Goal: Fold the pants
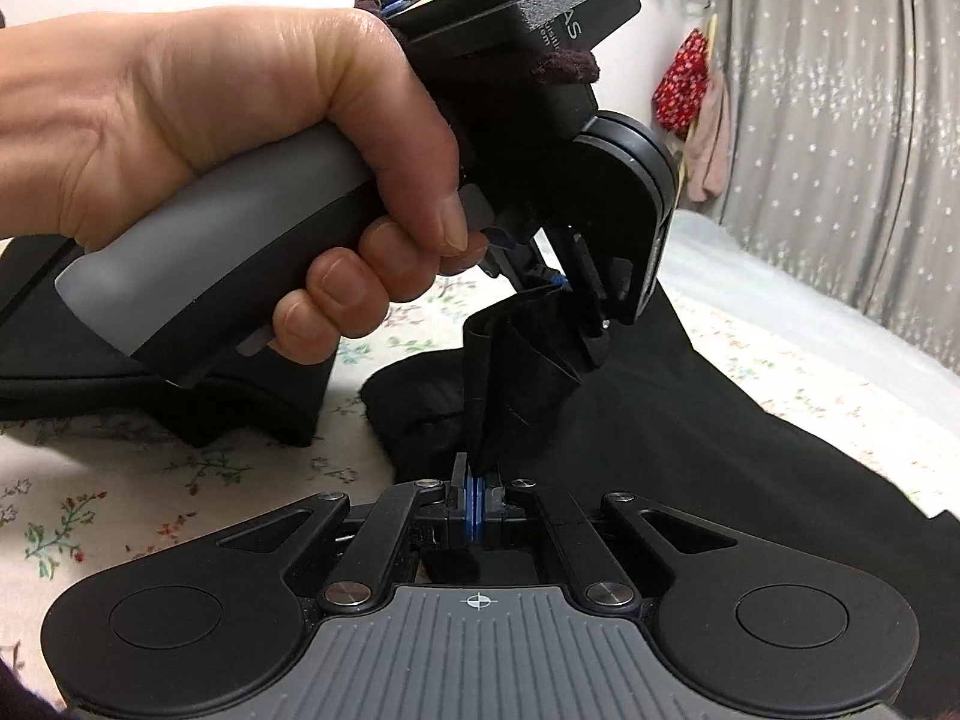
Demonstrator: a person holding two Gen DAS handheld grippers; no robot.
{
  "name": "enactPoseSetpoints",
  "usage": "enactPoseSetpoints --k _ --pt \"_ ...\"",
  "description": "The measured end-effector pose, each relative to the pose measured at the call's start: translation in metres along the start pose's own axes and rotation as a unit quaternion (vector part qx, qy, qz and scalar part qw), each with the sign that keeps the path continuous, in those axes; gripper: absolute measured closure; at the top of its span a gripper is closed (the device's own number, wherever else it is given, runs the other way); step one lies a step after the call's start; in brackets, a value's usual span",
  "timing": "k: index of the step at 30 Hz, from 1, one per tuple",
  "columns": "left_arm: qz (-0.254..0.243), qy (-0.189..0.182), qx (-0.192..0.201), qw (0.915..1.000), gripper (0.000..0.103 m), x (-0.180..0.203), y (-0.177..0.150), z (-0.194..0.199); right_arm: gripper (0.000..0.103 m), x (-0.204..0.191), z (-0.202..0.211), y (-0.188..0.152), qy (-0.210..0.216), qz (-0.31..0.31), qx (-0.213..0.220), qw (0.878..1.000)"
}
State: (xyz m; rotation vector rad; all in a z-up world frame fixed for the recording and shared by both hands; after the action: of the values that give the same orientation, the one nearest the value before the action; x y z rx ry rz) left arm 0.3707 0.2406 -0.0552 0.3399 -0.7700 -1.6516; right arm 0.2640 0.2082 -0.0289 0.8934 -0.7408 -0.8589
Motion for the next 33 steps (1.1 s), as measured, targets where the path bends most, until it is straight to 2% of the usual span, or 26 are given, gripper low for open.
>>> enactPoseSetpoints --k 6,8,10,11,12,13,14,15,16,18,19,21,23,25,28,30,33 --pt "0.005 0.011 -0.010 0.9999 0.101 -0.011 -0.008 -0.011 0.103 -0.005 -0.007 -0.001 0.018 0.009 -0.026 0.999" --pt "0.009 0.016 -0.006 0.9998 0.098 -0.013 -0.007 -0.010 0.095 -0.005 -0.008 -0.001 0.028 0.004 -0.039 0.999" --pt "0.016 0.020 0.008 0.9996 0.096 -0.017 -0.001 -0.003 0.093 -0.001 0.000 0.000 0.037 -0.009 -0.039 0.999" --pt "0.021 0.025 0.015 0.9994 0.095 -0.020 0.002 0.001 0.089 0.000 0.005 0.001 0.049 -0.017 -0.036 0.998" --pt "0.028 0.031 0.018 0.9990 0.094 -0.024 0.005 0.004 0.073 0.001 0.014 0.002 0.066 -0.029 -0.033 0.997" --pt "0.036 0.040 0.019 0.9984 0.094 -0.029 0.007 0.008 0.051 0.001 0.020 0.002 0.081 -0.040 -0.029 0.996" --pt "0.040 0.049 0.020 0.9978 0.094 -0.033 0.008 0.011 0.043 0.001 0.030 0.003 0.098 -0.050 -0.020 0.994" --pt "0.043 0.059 0.020 0.9971 0.094 -0.036 0.008 0.014 0.038 -0.001 0.040 0.004 0.119 -0.055 -0.009 0.991" --pt "0.048 0.068 0.021 0.9963 0.094 -0.039 0.008 0.018 0.038 -0.004 0.050 0.005 0.134 -0.058 -0.004 0.989" --pt "0.057 0.074 0.028 0.9952 0.094 -0.040 0.006 0.029 0.038 -0.004 0.066 0.003 0.142 -0.058 -0.006 0.988" --pt "0.058 0.064 0.039 0.9955 0.094 -0.036 0.005 0.037 0.038 0.001 0.070 0.000 0.136 -0.064 -0.014 0.989" --pt "0.058 0.031 0.054 0.9964 0.093 -0.022 -0.002 0.049 0.038 0.021 0.077 -0.008 0.127 -0.105 -0.037 0.986" --pt "0.056 0.004 0.039 0.9977 0.092 -0.005 -0.015 0.047 0.038 0.047 0.086 -0.014 0.124 -0.153 -0.058 0.979" --pt "0.048 0.000 0.019 0.9987 0.092 0.007 -0.029 0.039 0.038 0.077 0.102 -0.015 0.119 -0.179 -0.070 0.974" --pt "0.063 0.008 0.003 0.9980 0.092 0.009 -0.040 0.031 0.036 0.130 0.142 -0.007 0.093 -0.180 -0.060 0.978" --pt "0.094 0.004 0.006 0.9955 0.092 0.007 -0.039 0.035 0.031 0.171 0.171 -0.004 0.070 -0.190 -0.059 0.978" --pt "0.108 -0.014 0.036 0.9934 0.081 0.026 -0.027 0.059 0.031 0.234 0.213 -0.009 0.051 -0.237 -0.080 0.967"
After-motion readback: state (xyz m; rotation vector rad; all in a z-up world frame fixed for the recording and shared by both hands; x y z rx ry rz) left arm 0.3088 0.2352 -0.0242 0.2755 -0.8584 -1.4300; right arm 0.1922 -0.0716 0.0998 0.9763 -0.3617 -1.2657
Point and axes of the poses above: each gripper's, at about its wrist camera, not at the fingertips, and z roughly against the way its jaws point, x to its right, y to its top, the point moved 8 cm from there along -z, roughly the way its jaws point, and after that the axes turned 8 degrees about -y, right-handed, at the moved point
